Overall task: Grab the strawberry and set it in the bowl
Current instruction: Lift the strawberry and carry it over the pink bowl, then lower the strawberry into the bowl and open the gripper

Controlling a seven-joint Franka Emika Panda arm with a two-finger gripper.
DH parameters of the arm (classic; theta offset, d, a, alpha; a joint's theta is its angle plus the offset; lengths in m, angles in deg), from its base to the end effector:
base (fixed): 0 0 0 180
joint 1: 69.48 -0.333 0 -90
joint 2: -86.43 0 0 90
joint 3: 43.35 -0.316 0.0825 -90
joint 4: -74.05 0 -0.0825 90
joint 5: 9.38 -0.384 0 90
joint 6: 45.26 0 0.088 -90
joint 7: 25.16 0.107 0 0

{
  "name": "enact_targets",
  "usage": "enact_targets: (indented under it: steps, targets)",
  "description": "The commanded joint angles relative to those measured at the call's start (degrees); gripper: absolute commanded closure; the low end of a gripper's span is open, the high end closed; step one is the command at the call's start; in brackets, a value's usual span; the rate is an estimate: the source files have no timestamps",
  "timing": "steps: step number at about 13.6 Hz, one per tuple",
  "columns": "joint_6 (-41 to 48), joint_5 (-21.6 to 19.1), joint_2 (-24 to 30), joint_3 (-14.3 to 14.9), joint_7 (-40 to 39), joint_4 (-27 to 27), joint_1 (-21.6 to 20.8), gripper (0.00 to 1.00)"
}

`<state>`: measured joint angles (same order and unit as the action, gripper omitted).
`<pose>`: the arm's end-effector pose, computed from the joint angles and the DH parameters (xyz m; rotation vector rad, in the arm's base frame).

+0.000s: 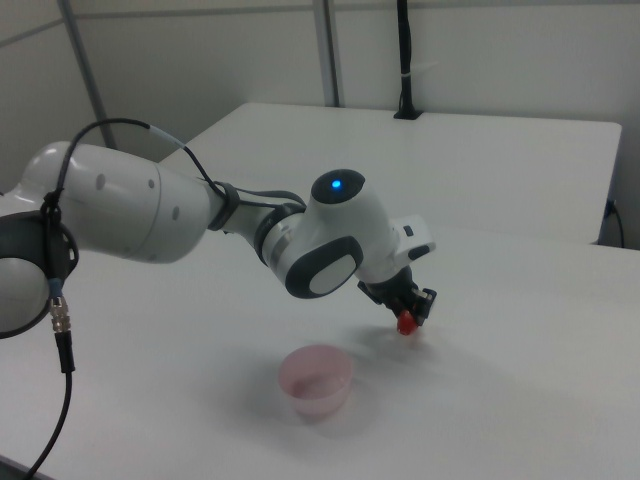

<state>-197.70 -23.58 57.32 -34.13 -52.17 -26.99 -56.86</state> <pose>0.6465 -0.2526 0.3225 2.9917 -0.1061 0.6027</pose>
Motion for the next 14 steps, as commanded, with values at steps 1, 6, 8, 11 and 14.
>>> enact_targets:
  steps: [1,6,8,11,14]
  targets:
    - [15.60,-0.40,12.28,-0.35,-1.73,-4.50,-0.32,0.79]
    - [42.81,14.71,18.56,-0.26,-9.10,-4.60,-0.32,0.79]
    - [42.93,16.56,17.51,-0.35,-9.02,-6.43,-0.49,0.78]
    - [40.83,19.38,13.30,-0.53,-6.23,-6.79,-1.37,0.78]
    - [40.37,19.21,12.58,-0.53,-3.93,-6.36,-1.90,0.01]
